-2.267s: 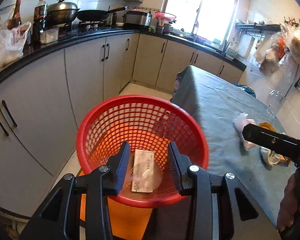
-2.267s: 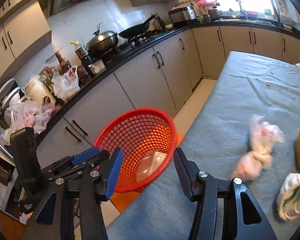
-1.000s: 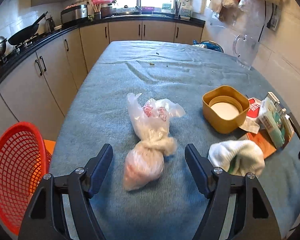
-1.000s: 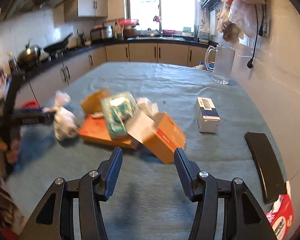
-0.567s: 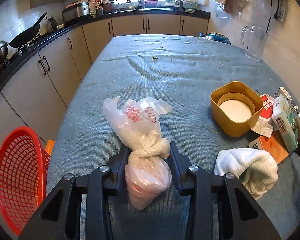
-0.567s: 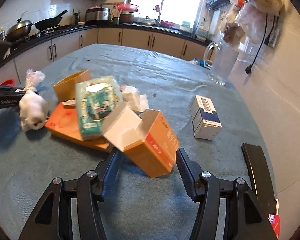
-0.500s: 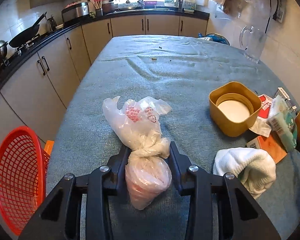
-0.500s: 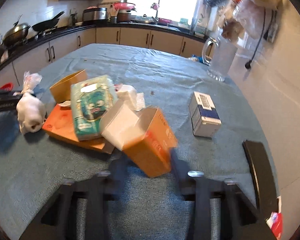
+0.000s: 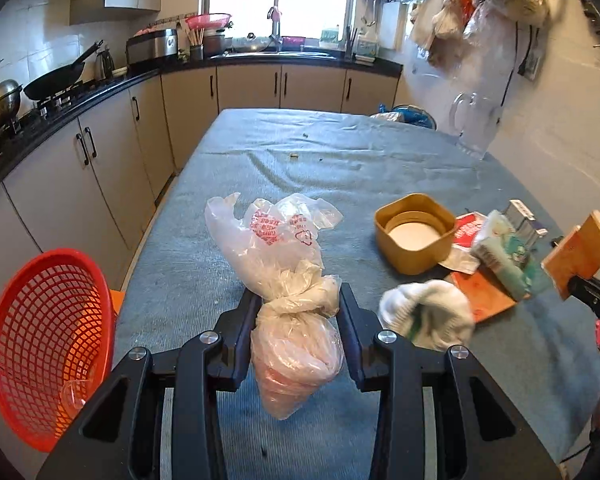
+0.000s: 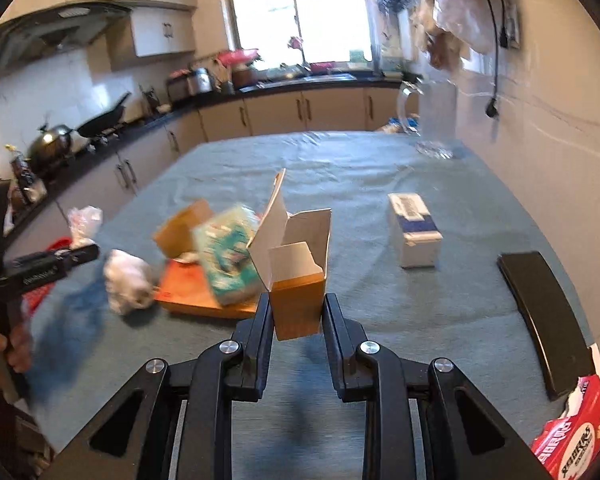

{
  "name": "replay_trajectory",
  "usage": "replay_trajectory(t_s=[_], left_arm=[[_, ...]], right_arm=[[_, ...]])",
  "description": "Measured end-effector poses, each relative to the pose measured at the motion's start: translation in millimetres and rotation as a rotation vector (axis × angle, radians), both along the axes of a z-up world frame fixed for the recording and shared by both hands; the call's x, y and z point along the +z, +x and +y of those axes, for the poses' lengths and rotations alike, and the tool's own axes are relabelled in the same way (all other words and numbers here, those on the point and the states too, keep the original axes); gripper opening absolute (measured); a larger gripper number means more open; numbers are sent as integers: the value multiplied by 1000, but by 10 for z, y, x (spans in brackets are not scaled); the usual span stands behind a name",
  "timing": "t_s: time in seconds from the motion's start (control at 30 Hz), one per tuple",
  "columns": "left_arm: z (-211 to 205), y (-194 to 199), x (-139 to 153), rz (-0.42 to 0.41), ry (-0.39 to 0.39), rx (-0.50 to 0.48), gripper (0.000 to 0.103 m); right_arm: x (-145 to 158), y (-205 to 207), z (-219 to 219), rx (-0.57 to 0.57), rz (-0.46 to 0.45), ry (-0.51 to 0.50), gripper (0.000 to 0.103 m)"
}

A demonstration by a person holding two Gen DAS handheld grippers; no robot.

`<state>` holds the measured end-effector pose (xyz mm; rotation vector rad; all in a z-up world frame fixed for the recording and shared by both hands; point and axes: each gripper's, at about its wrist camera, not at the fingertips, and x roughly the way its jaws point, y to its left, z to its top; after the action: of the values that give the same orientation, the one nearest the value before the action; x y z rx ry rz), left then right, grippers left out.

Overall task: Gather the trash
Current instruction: 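Carry the bag and orange box to the red basket and release both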

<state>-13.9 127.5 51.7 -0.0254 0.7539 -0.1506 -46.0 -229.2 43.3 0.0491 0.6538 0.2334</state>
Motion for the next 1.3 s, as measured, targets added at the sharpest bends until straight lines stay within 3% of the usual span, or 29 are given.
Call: replay_trajectory(t_s=[0.33, 0.6, 1.3], left_arm=[[-7, -240, 68, -23, -9, -16, 37], [222, -376, 143, -40, -31, 14, 37], [1466, -803, 195, -75, -77, 221, 37]], right_arm=[[41, -92, 346, 103, 23, 72, 26], [96, -72, 725, 202, 43, 103, 26], [142, 43, 2248, 499, 105, 132, 26]])
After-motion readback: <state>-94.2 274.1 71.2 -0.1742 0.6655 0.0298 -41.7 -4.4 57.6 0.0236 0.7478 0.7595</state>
